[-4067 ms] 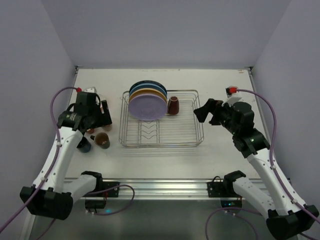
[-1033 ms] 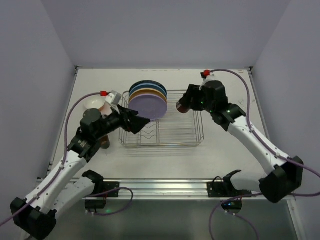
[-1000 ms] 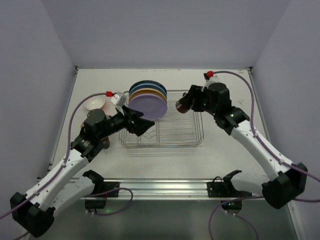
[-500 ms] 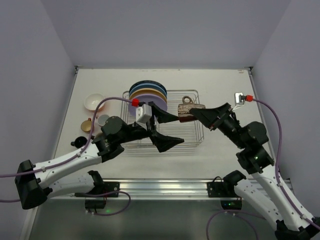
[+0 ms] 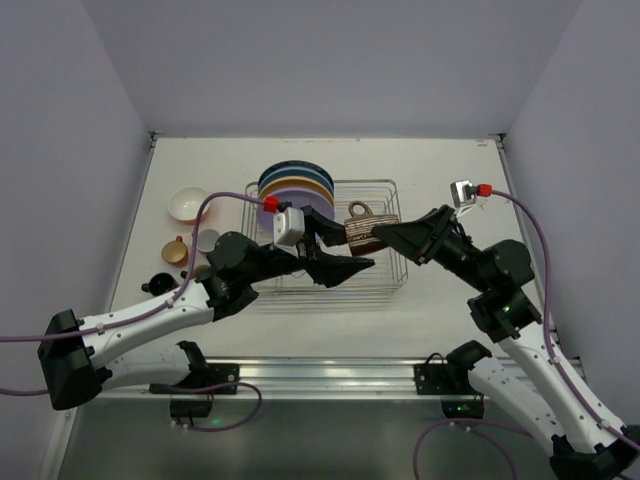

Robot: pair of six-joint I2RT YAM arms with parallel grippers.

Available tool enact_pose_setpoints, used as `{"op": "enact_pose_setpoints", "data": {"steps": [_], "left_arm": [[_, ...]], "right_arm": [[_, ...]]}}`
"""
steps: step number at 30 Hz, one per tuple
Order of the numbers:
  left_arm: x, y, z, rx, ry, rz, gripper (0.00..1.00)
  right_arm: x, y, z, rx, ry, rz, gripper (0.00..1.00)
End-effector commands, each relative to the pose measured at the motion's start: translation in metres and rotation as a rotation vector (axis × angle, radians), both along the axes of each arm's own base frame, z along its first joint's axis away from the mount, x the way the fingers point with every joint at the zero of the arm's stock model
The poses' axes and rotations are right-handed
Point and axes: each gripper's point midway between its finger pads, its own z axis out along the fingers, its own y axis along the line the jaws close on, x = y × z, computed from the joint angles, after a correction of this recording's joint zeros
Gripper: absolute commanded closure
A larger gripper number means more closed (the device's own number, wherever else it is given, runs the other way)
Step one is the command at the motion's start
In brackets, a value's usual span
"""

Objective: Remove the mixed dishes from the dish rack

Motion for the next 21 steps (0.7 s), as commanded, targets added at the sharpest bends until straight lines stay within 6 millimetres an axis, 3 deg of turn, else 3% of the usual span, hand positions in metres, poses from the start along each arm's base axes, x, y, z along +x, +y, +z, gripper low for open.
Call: {"op": "enact_pose_setpoints", "data": {"steps": [1,5,6,7,9,10,14,15,16,17,18,19,20,21], "left_arm": [[-0.005,0.002,0.031,-0.091,-0.087,-0.006,0.53],[-0.003,0.004,0.033,-0.097,-0.090,0.017,0.67],[-0.003,0.005,0.035,-0.102,-0.093,0.017,0.76],[-0.004,0.004,0.035,-0.103,-0.094,0.014,0.76],[-0.004,0.003,0.036,-0.104,-0.092,0.006,0.95],[-0.004,0.002,0.036,-0.102,-0.091,0.004,1.00],[-0.006,0.002,0.035,-0.097,-0.072,-0.007,1.00],[-0.005,0.002,0.032,-0.086,-0.059,-0.002,1.00],[-0.004,0.002,0.030,-0.080,-0.047,0.006,1.00],[0.001,0.005,0.025,-0.066,-0.021,0.034,1.00],[0.004,0.006,0.022,-0.054,-0.002,0.054,1.00],[0.008,0.007,0.019,-0.040,0.014,0.075,1.00],[0.016,0.014,0.020,-0.035,0.042,0.135,1.00],[0.025,0.015,0.003,0.052,0.104,0.186,1.00]], "right_arm": [[-0.020,0.001,0.026,0.073,-0.079,0.079,1.00],[-0.023,0.002,0.025,0.084,-0.073,0.094,1.00],[-0.025,0.003,0.024,0.081,-0.072,0.104,1.00],[-0.025,0.004,0.024,0.081,-0.072,0.106,1.00],[-0.024,0.005,0.022,0.075,-0.070,0.105,1.00],[-0.023,0.005,0.023,0.074,-0.068,0.103,1.00],[-0.023,0.006,0.020,0.068,-0.083,0.106,0.97],[-0.022,0.006,0.020,0.064,-0.090,0.103,0.82],[-0.019,0.007,0.016,0.049,-0.073,0.093,0.32],[-0.018,0.006,0.017,0.027,-0.092,0.075,0.08],[-0.011,0.007,0.003,-0.023,-0.038,0.059,0.01],[-0.001,0.004,-0.003,-0.080,-0.065,-0.007,0.01],[0.005,-0.001,0.003,-0.124,-0.084,-0.062,0.01],[0.013,-0.006,-0.023,-0.232,0.000,-0.110,0.01]]}}
